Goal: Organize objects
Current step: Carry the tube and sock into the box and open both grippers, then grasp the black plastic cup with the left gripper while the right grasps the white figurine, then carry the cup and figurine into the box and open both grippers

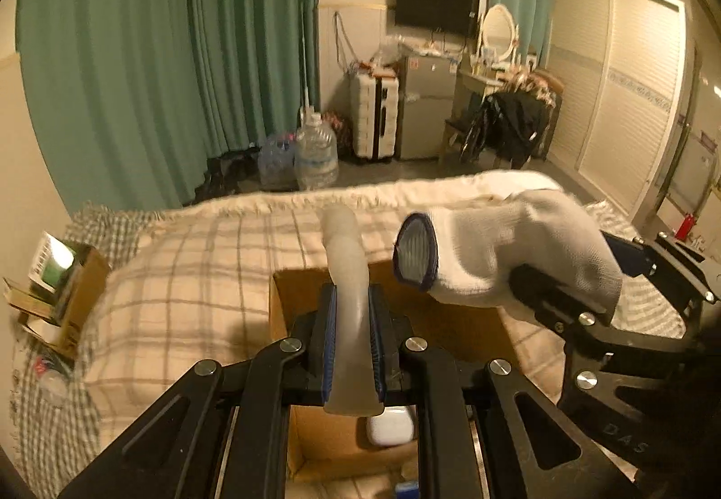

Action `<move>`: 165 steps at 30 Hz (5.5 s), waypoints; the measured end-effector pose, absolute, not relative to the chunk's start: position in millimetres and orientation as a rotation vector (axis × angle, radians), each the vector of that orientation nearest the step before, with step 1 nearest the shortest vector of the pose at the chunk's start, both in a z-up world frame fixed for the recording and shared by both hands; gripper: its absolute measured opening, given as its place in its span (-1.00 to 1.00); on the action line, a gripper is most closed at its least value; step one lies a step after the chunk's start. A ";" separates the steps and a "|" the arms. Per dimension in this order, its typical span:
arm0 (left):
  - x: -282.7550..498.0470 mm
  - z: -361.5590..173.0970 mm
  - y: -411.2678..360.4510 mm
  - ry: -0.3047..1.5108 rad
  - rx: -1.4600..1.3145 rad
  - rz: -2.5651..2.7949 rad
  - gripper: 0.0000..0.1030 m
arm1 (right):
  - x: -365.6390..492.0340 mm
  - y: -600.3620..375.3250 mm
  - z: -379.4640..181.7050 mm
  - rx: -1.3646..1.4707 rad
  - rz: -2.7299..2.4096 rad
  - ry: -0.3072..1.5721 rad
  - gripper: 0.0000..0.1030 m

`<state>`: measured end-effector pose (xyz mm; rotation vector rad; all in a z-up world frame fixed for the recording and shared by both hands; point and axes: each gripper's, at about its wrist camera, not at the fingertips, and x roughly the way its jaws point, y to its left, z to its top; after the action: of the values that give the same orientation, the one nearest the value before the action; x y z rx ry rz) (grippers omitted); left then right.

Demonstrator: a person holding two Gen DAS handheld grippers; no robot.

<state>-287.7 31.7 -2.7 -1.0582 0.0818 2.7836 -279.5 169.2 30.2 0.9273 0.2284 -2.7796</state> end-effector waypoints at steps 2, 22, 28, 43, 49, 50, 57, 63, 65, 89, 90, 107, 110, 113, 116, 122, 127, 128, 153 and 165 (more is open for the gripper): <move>-298.1 -26.1 27.7 0.074 -1.114 2.765 -0.75 | -290.3 168.7 9.3 0.970 -2.766 0.233 0.11; -256.2 -11.9 15.4 0.010 -1.104 2.813 0.62 | -234.6 213.0 52.4 0.829 -2.838 0.048 0.72; -198.6 32.5 6.0 0.018 -0.973 2.828 1.00 | -164.2 217.4 110.7 0.709 -2.862 0.067 0.72; -102.7 -16.8 -6.2 0.019 -1.052 2.875 1.00 | -81.4 209.3 57.5 0.778 -2.835 0.176 0.72; -84.5 -75.8 -12.5 -0.047 -1.136 2.938 1.00 | -92.5 184.4 -47.3 1.017 -2.681 0.244 0.70; -83.6 -85.9 -13.9 -0.036 -1.163 2.946 1.00 | -92.7 181.4 -64.2 1.057 -2.648 0.265 0.62; -85.4 -113.5 -20.9 -0.040 -1.264 2.907 1.00 | -114.9 173.0 -111.5 1.248 -2.527 0.235 0.39; -85.9 -122.4 -15.2 -0.006 -1.304 2.881 1.00 | -134.4 161.3 -124.7 1.336 -2.449 0.204 0.05; -87.5 -125.4 -14.7 -0.003 -1.332 2.871 1.00 | -141.5 160.0 -133.8 1.381 -2.418 0.180 -0.17; -126.1 -157.8 63.8 0.162 -1.475 2.588 1.00 | -115.4 220.9 -79.9 1.170 -2.648 -0.005 -0.17; -127.2 -160.5 65.8 0.167 -1.482 2.582 1.00 | -117.0 223.2 -82.0 1.181 -2.643 -0.023 -0.17; -109.7 -144.0 49.0 0.037 -1.411 2.564 0.48 | -99.4 216.9 -70.7 1.154 -2.686 0.035 -0.17; -103.5 -126.3 41.1 -0.008 -1.368 2.571 0.48 | -91.9 215.5 -60.8 1.130 -2.694 0.043 -0.17; -98.0 -104.4 31.7 -0.048 -1.310 2.594 0.48 | -87.4 213.8 -50.4 1.109 -2.701 0.058 -0.17; -102.3 -84.0 34.7 -0.055 -1.258 2.607 0.48 | -85.6 210.6 -37.9 1.080 -2.704 0.088 -0.17; -114.8 -37.8 16.4 -0.070 -1.155 2.644 0.48 | -89.2 197.3 0.7 0.974 -2.728 0.184 -0.17; -133.9 -8.9 10.4 -0.029 -1.082 2.704 0.48 | -108.4 188.7 30.2 0.893 -2.741 0.224 -0.17; -138.7 -4.3 10.5 -0.015 -1.068 2.715 0.48 | -115.0 187.4 36.1 0.877 -2.744 0.228 -0.17; -302.7 -52.4 31.1 0.060 -1.126 2.713 0.47 | -311.8 184.1 10.4 0.969 -2.708 0.183 -0.18; -302.7 -66.9 32.0 0.017 -1.138 2.689 0.79 | -306.3 190.0 5.3 0.854 -2.728 0.134 0.53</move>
<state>-302.7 32.0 -66.9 -1.1380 0.0174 2.6892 -306.3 190.0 5.3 0.8539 0.1338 -2.7280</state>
